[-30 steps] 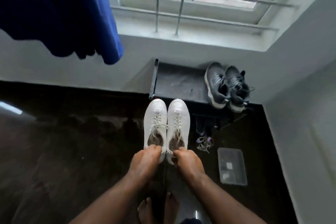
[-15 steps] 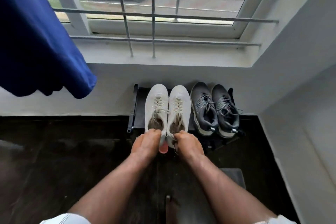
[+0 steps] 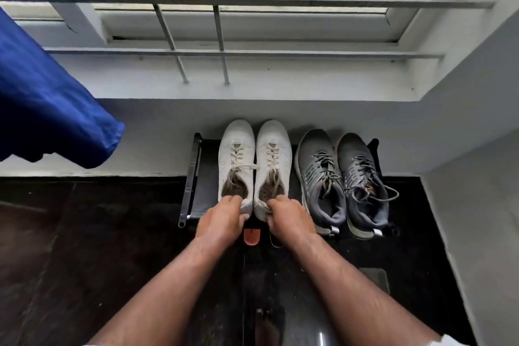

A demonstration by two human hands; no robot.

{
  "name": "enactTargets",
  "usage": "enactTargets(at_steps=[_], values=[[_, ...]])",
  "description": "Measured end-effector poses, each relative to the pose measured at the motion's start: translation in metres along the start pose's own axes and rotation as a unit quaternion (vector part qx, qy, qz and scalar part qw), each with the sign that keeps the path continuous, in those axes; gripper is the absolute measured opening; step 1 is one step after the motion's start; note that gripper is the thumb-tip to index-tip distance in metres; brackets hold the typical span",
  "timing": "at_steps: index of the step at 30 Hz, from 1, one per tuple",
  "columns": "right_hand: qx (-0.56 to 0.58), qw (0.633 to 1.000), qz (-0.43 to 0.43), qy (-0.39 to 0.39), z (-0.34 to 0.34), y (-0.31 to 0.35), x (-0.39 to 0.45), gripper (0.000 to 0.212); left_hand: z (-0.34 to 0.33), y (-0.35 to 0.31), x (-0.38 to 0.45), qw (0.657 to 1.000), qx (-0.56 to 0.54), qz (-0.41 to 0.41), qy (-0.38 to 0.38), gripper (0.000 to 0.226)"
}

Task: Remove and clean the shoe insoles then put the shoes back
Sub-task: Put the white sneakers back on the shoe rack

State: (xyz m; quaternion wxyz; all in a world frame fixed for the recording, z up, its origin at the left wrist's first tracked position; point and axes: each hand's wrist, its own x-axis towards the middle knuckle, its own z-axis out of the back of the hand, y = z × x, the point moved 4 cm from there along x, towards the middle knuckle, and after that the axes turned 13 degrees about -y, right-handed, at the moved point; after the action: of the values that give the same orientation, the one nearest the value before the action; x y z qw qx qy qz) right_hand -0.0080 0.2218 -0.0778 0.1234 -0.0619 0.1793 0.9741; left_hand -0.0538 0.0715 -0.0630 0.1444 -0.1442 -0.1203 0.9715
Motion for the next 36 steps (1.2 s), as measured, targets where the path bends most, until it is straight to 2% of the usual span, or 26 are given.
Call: enactTargets(at_steps=[2,4,6,8,10,11,13,15,19,22,25,27,30,33,36], values=[[0.013,0.999,-0.013,-0.040,0.010,0.000,-0.001,0.032,0.007,0.003,0.002,0.999,-0.016,0.020,-0.041,0.037],[0.064,0.993,-0.056,-0.081,0.019,-0.003,0.006,0.032,0.020,-0.002,0.013,0.994,-0.028,0.018,-0.108,0.038],[0.120,0.978,-0.112,-0.125,0.025,-0.009,0.017,0.023,0.029,-0.012,0.035,0.986,-0.010,-0.013,-0.165,0.036],[0.145,0.967,-0.152,-0.147,0.031,-0.015,0.030,0.024,0.033,-0.022,0.060,0.986,0.037,-0.036,-0.160,0.054],[0.152,0.964,-0.159,-0.146,0.032,-0.017,0.038,0.030,0.032,-0.028,0.078,0.989,0.085,-0.060,-0.107,0.076],[0.152,0.965,-0.158,-0.143,0.032,-0.017,0.039,0.030,0.031,-0.031,0.082,0.987,0.111,-0.078,-0.082,0.078],[0.150,0.967,-0.154,-0.136,0.031,-0.017,0.036,0.028,0.029,-0.033,0.088,0.981,0.147,-0.118,-0.053,0.071],[0.150,0.969,-0.150,-0.128,0.029,-0.019,0.030,0.027,0.028,-0.029,0.088,0.981,0.129,-0.136,-0.052,0.059],[0.147,0.970,-0.150,-0.124,0.026,-0.022,0.020,0.028,0.022,-0.008,0.066,0.976,0.047,-0.190,-0.098,0.027],[0.135,0.973,-0.133,-0.129,0.026,-0.020,0.013,0.029,0.010,0.007,0.045,0.963,0.043,-0.227,-0.140,0.029],[0.119,0.978,-0.113,-0.132,0.024,-0.017,0.005,0.029,0.007,0.005,0.030,0.963,0.041,-0.197,-0.178,0.028],[0.126,0.977,-0.110,-0.133,0.021,-0.016,0.000,0.027,0.004,0.001,0.023,0.973,0.083,-0.148,-0.159,0.039],[0.145,0.972,-0.096,-0.156,0.019,-0.014,-0.010,0.028,0.000,-0.003,0.018,0.979,0.110,-0.104,-0.138,0.042],[0.159,0.967,-0.078,-0.183,0.017,-0.014,-0.021,0.027,0.003,-0.011,0.008,0.974,0.098,-0.074,-0.189,0.036],[0.161,0.963,-0.060,-0.206,0.008,-0.016,-0.034,0.025,-0.012,-0.012,-0.006,0.973,0.085,-0.059,-0.206,0.038]])
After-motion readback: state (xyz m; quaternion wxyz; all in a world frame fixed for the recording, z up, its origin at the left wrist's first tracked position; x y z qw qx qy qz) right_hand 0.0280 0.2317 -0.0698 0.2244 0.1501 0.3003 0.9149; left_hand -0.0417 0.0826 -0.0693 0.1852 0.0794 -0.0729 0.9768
